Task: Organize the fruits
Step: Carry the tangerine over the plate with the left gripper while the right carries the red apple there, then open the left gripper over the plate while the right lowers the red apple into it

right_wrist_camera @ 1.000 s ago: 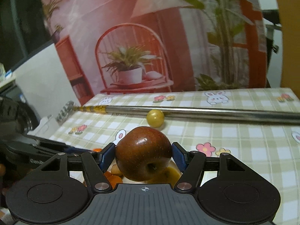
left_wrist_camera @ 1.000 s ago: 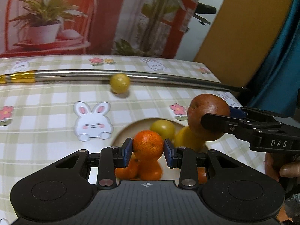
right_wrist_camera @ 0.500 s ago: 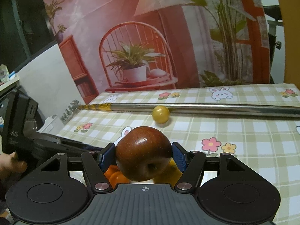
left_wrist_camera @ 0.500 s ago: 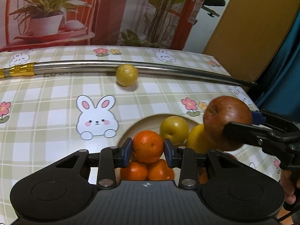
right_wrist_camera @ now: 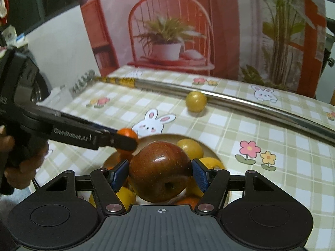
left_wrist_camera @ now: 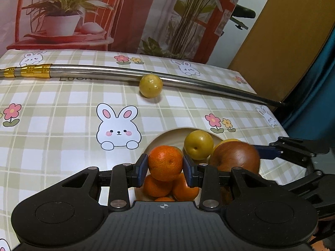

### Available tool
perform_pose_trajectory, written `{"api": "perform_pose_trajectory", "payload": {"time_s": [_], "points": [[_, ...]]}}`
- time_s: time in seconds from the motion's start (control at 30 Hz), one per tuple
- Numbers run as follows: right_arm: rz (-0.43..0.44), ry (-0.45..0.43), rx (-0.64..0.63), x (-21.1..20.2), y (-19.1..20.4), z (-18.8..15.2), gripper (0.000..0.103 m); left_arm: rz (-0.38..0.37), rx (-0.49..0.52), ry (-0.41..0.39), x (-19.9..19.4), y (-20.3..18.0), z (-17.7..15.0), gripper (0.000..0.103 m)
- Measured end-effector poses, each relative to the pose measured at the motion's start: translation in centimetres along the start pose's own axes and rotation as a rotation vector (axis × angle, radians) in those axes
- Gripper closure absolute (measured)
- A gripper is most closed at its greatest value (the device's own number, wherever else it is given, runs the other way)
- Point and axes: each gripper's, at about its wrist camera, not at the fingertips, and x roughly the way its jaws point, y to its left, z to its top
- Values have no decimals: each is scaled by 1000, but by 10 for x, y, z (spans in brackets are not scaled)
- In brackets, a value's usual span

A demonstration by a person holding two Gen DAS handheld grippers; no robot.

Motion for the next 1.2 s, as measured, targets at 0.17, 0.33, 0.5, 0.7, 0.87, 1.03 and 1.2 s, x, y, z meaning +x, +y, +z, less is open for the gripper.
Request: {"api": "perform_pose_trajectory", "payload": {"time_s": [0.17,0.33,0.5,0.7,0.87,1.03,1.2], "points": [[-2,32,-10,6,4,-1,42,-3,-5,-6,-2,3,-2,65],[-3,47,-5,10,6,-2,42,-3,-16,-13,-5,6,-2,65],[-2,61,2,14,7,-2,41,-2,-19,-15,-6,7,-3,65],[9,72,17,15,7,-3,41,-1,-21,-14,-6,6,-3,65],[10,72,20,14,8,-4,41,1,-22,-14,-6,5,-3,65],[6,63,25,11,6,-4,40,3,-23,-14,-5,5,-3,65],[8,40,34,4,3,-3,43,3,-24,-15,-6,5,-3,65]]}}
